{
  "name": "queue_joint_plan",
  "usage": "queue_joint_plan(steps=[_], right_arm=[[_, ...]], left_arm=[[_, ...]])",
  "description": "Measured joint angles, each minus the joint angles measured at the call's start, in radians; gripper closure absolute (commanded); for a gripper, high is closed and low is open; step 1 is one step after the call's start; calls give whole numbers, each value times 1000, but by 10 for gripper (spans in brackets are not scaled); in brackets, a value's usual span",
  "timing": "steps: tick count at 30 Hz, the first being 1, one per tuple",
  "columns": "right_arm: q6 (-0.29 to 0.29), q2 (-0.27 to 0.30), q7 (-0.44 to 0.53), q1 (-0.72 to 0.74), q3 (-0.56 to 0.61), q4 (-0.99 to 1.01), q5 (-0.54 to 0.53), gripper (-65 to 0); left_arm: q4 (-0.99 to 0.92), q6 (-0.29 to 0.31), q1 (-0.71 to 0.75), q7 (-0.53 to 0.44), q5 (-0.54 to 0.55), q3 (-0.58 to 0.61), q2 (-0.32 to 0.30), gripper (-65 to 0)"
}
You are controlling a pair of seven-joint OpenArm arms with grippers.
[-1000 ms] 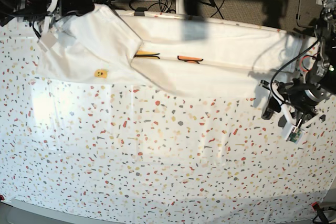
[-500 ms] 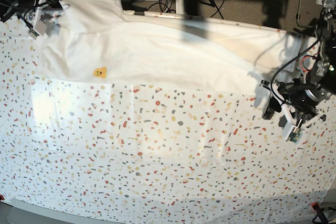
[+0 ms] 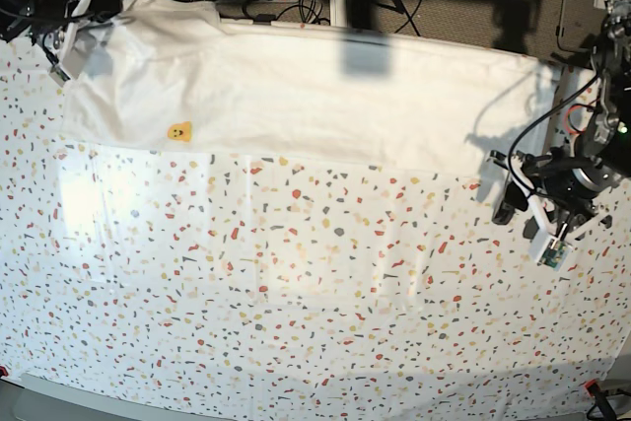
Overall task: Fold the T-shirt properly
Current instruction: 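Grasp the shirt end with the right gripper and fold it inward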
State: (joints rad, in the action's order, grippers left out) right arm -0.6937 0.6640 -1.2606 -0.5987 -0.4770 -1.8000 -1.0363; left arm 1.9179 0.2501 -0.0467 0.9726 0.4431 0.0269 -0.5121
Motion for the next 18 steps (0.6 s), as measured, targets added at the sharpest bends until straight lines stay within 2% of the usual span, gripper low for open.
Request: queue_joint_plan(steps=[6, 10, 13, 18], right_arm=[[0, -25, 23, 126, 0, 0, -31, 0], [0, -67, 34, 231, 0, 0, -32, 0], [0, -100, 34, 299, 0, 0, 10, 0], [0, -143, 33, 367, 0, 0, 149, 0]], left_arm=[[0, 0, 0, 0, 0, 0, 0, -281], [0, 0, 0, 1, 0, 0, 0, -281], [0, 0, 0, 0, 0, 0, 0, -281], [0, 0, 0, 0, 0, 0, 0, -281]])
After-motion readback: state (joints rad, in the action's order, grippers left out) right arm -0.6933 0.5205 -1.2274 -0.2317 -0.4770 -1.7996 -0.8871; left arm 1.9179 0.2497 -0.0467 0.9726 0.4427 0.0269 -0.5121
